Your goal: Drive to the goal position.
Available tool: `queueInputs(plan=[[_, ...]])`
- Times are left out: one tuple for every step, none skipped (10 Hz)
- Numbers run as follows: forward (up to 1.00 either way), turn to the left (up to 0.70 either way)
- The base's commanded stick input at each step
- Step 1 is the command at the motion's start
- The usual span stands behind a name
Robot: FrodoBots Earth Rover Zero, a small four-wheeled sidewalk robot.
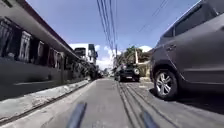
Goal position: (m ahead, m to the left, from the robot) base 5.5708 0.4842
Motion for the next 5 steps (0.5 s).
queueInputs(plan=[[1.00,-0.38],[1.00,-0.33],[1.00,-0.09],[1.00,0.00],[1.00,0.00]])
